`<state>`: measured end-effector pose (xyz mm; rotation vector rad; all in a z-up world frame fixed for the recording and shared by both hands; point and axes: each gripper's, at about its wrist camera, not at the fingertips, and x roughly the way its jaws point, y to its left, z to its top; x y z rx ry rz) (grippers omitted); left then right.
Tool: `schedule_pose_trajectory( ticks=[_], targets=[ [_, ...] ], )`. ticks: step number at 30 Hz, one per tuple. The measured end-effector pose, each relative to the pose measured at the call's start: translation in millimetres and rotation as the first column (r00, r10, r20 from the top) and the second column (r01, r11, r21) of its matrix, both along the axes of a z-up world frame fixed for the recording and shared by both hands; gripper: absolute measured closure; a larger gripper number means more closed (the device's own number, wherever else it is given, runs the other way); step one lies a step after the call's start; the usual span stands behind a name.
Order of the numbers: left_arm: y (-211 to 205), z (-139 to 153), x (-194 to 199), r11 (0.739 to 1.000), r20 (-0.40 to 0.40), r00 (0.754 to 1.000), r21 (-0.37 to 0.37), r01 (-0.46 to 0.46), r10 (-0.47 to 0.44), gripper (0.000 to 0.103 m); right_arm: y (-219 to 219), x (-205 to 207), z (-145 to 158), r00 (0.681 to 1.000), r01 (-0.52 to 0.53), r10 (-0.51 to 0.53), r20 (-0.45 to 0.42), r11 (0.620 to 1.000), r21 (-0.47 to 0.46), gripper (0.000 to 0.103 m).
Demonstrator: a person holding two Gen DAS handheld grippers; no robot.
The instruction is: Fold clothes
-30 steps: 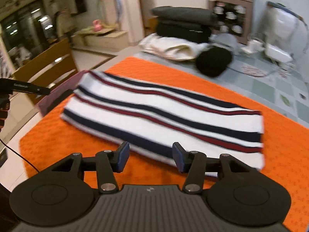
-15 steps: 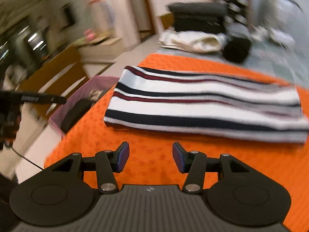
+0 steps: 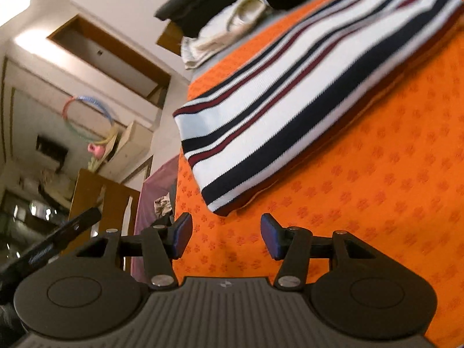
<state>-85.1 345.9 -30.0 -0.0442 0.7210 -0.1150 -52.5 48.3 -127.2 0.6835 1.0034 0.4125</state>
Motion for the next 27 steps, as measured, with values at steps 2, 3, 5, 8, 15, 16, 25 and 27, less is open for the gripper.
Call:
schedule_pose_trajectory(
  ticks=[2, 3, 5, 8, 15, 16, 25, 27],
  targets=[
    [2.4, -3.8, 1.1, 1.0, -0.008, 0.999, 0.0, 0.032, -0.032, 0.036, 8.1, 0.2, -5.2, 1.0, 0.028, -0.028, -0.013, 1.0, 0.004, 0.042],
    [3.8, -5.6, 2.7, 0.999, -0.011, 0.999, -0.002, 0.048, -0.048, 0.036, 11.5, 0.5, -8.1, 0.999, 0.05, -0.05, -0.019, 0.999, 0.004, 0.042],
    [8.6, -8.8, 7.9, 0.997, -0.006, 0.997, -0.008, 0.082, -0.082, 0.036, 15.8, 3.9, -15.4, 0.994, 0.106, -0.105, -0.038, 0.994, 0.02, 0.041],
    [18.1, -11.8, 18.2, 0.988, 0.009, 0.988, -0.01, 0.153, -0.153, 0.035, 23.1, 6.0, -28.5, 0.975, 0.213, -0.208, -0.076, 0.975, 0.062, 0.039],
    [45.8, -12.2, 45.3, 0.916, 0.067, 0.914, 0.078, 0.395, -0.4, 0.03, 53.7, 9.9, -50.7, 0.881, 0.469, -0.454, -0.133, 0.875, 0.121, 0.037],
    [49.4, -12.5, 49.7, 0.902, 0.078, 0.9, 0.087, 0.423, -0.429, 0.028, 58.0, 10.0, -52.5, 0.866, 0.496, -0.481, -0.137, 0.859, 0.125, 0.037],
    [36.0, -25.8, 78.3, 0.716, 0.199, 0.69, 0.258, 0.648, -0.696, 0.017, 81.8, -0.8, -51.8, 0.775, 0.632, -0.607, -0.176, 0.753, 0.184, 0.078],
    [24.2, -32.4, 79.2, 0.642, 0.222, 0.604, 0.323, 0.695, -0.766, 0.017, 80.8, -5.5, -42.0, 0.753, 0.657, -0.634, -0.175, 0.722, 0.216, 0.079]
  ],
)
